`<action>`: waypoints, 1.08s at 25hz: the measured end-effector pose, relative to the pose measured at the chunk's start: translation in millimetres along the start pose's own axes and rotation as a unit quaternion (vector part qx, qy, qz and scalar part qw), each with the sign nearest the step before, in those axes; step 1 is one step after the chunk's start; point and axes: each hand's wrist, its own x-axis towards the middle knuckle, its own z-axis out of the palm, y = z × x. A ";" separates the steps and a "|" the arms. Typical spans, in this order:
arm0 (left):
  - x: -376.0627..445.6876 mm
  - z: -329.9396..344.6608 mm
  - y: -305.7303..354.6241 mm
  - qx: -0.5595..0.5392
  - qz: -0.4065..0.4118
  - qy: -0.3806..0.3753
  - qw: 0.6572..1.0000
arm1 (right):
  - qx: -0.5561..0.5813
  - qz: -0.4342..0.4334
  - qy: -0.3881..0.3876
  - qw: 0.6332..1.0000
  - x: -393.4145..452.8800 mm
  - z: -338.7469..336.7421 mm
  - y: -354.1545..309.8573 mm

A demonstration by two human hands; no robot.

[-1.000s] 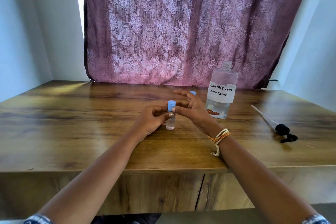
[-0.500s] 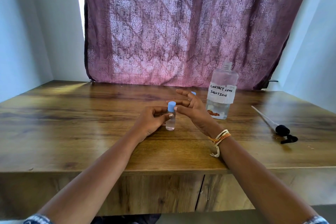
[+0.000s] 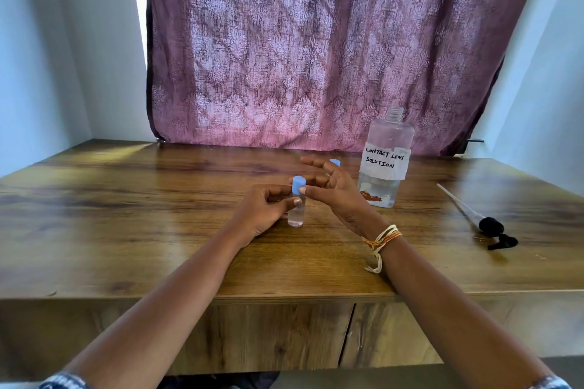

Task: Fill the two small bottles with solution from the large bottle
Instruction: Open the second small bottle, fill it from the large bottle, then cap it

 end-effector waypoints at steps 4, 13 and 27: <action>0.7 -0.4 -0.8 0.008 0.002 0.000 1.000 | 0.019 0.004 -0.014 1.000 0.0 -2.0 -1.3; 2.9 1.6 -1.4 -0.009 -0.018 0.012 1.000 | -0.049 -0.012 0.035 0.998 -2.5 2.1 -3.9; -0.9 4.4 -2.4 0.070 0.004 0.015 0.997 | -0.025 0.026 0.019 0.999 -16.2 3.6 -4.4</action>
